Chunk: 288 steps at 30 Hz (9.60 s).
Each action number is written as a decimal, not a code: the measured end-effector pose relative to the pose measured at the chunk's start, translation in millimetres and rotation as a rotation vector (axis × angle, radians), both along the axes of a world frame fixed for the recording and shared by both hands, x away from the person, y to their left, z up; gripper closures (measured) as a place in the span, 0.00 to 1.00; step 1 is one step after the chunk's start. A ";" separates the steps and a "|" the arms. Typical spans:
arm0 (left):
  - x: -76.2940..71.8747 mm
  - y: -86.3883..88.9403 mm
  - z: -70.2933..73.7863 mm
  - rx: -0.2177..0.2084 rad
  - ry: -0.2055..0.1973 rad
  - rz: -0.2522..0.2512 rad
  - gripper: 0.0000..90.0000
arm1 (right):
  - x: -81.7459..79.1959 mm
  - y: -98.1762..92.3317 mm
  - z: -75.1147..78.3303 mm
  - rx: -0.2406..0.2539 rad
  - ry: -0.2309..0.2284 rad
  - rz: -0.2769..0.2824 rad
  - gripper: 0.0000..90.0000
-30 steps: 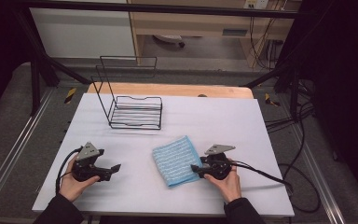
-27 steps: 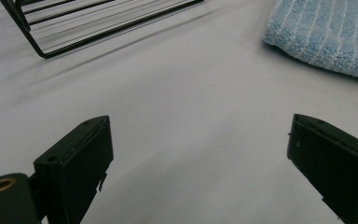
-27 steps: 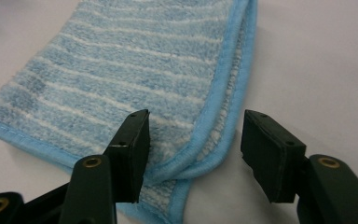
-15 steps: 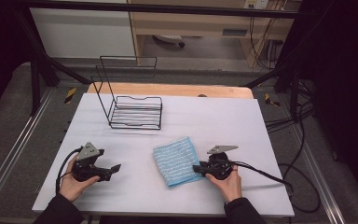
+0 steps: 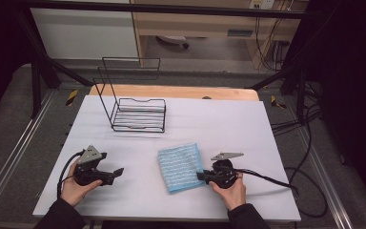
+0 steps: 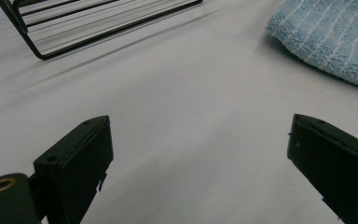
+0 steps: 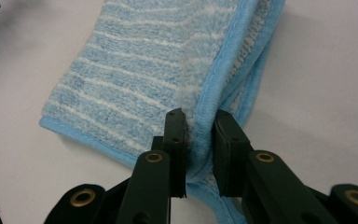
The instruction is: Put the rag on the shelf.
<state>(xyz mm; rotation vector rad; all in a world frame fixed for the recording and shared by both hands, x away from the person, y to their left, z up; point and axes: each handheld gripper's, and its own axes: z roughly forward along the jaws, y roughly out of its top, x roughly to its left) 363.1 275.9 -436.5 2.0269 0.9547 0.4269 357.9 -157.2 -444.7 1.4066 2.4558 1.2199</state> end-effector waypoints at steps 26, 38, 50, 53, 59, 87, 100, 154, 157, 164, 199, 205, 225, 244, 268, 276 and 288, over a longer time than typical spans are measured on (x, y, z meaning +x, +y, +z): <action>-24.4 -149.5 2.0 -0.024 0.183 -0.083 0.47 | 15.5 -4.6 -2.4 -0.063 -0.147 0.047 0.69; -33.7 -166.0 -8.7 -0.033 0.232 -0.084 0.66 | 14.6 -1.2 -6.7 -0.066 -0.109 0.023 0.72; -37.6 -178.1 -13.2 -0.033 0.247 -0.078 0.76 | 14.2 -0.1 -7.4 -0.057 -0.091 0.013 0.79; -36.5 -177.3 -12.6 -0.043 0.265 -0.093 0.83 | 14.2 -0.3 -6.6 -0.051 -0.083 0.013 0.82; -32.8 -168.5 -8.3 -0.067 0.288 -0.100 0.92 | 12.5 -0.6 -3.1 -0.023 -0.069 0.009 0.87; -31.1 -112.9 1.4 0.065 0.250 -0.128 0.90 | -15.5 41.6 -10.8 0.054 -0.083 0.016 0.78; -23.9 -90.8 19.3 0.021 0.188 -0.054 0.50 | -6.0 25.6 4.7 0.056 -0.208 0.087 0.31; 65.2 -115.9 -9.8 -0.008 0.227 0.049 0.83 | 15.1 -5.3 14.3 0.083 -0.220 0.079 0.05; 64.6 -116.3 -11.2 -0.007 0.216 0.045 0.85 | 20.6 -4.0 15.0 0.088 -0.215 0.080 0.03; 64.4 -116.4 -12.5 -0.005 0.208 0.033 0.88 | 40.6 17.6 30.0 0.058 -0.241 0.077 0.08; 62.8 -116.1 -13.1 -0.006 0.182 0.015 0.90 | 78.5 44.5 -8.5 0.038 0.001 0.042 0.88; 61.1 -113.4 -8.7 -0.041 0.168 0.020 0.92 | 76.3 43.2 -4.4 0.045 -0.011 0.034 0.91; 47.7 -103.5 25.5 -0.140 0.080 -0.028 0.92 | 56.4 32.8 28.1 0.137 -0.113 0.019 0.91; 36.5 -104.1 51.3 -0.167 -0.002 -0.040 0.93 | 44.2 27.0 57.7 0.168 -0.229 0.013 0.91; 16.9 -91.8 98.6 -0.222 -0.148 -0.035 0.93 | 20.9 36.1 107.2 0.192 -0.440 0.024 0.91; 13.6 -82.1 110.4 -0.236 -0.192 -0.012 0.93 | 17.6 47.5 119.5 0.199 -0.499 0.031 0.91; 13.4 -63.7 131.4 -0.270 -0.264 0.023 0.93 | 18.4 67.8 137.4 0.224 -0.579 0.026 0.91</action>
